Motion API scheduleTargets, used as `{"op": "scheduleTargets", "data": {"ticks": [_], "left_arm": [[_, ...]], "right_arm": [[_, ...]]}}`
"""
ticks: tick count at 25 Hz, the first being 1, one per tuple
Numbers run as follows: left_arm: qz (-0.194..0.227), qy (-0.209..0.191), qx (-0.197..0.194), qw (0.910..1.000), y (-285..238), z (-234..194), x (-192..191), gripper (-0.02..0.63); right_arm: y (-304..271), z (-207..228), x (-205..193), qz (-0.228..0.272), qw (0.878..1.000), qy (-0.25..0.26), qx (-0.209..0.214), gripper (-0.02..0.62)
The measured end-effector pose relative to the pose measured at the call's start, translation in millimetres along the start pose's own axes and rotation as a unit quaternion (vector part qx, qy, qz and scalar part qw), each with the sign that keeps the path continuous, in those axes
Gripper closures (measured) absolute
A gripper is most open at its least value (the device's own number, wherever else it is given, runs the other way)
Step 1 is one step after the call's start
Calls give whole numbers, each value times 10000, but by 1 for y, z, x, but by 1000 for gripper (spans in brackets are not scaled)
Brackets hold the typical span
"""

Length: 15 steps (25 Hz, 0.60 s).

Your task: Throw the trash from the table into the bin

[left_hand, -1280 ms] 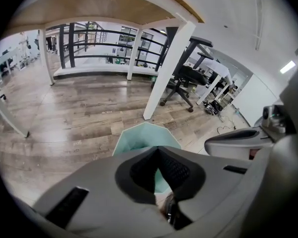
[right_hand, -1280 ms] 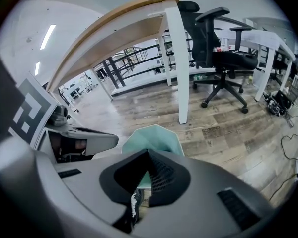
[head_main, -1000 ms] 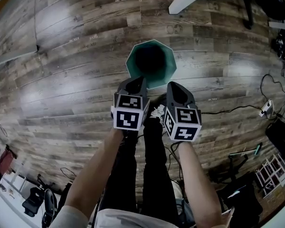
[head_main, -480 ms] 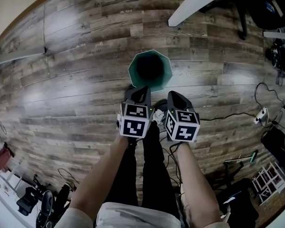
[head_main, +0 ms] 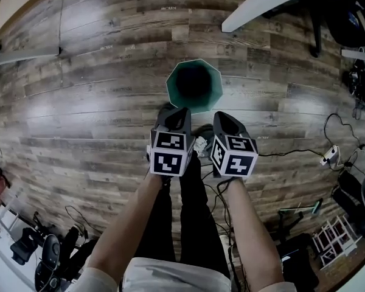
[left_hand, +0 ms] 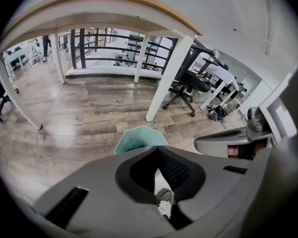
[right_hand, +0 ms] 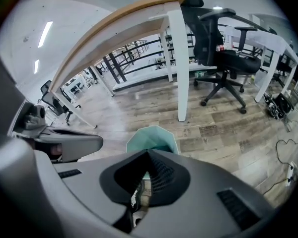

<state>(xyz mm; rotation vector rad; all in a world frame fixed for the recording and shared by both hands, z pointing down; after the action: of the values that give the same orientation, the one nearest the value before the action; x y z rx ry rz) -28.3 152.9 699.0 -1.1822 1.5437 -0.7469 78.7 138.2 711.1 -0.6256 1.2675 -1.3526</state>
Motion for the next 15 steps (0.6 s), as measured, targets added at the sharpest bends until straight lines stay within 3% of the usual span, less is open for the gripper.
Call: {"op": "scheduleTargets", "data": {"ticks": [15], "left_arm": [[-28,125,7,9999,8,-4,2,592]], "right_arm": [[5,-4,-2,-101,9999,54,78,572]]}}
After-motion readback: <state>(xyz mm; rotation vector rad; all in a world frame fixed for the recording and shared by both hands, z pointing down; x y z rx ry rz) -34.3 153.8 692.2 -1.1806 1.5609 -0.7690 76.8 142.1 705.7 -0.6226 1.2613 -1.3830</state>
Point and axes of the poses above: the fingertips, and each gripper's own axes: y backward along the fingers, z to its right, x out of its top, the point moved 2 cm from there along y, backward along the fingers, and after that the axes turned 7 degrees about -z, right-handed, at the moved point
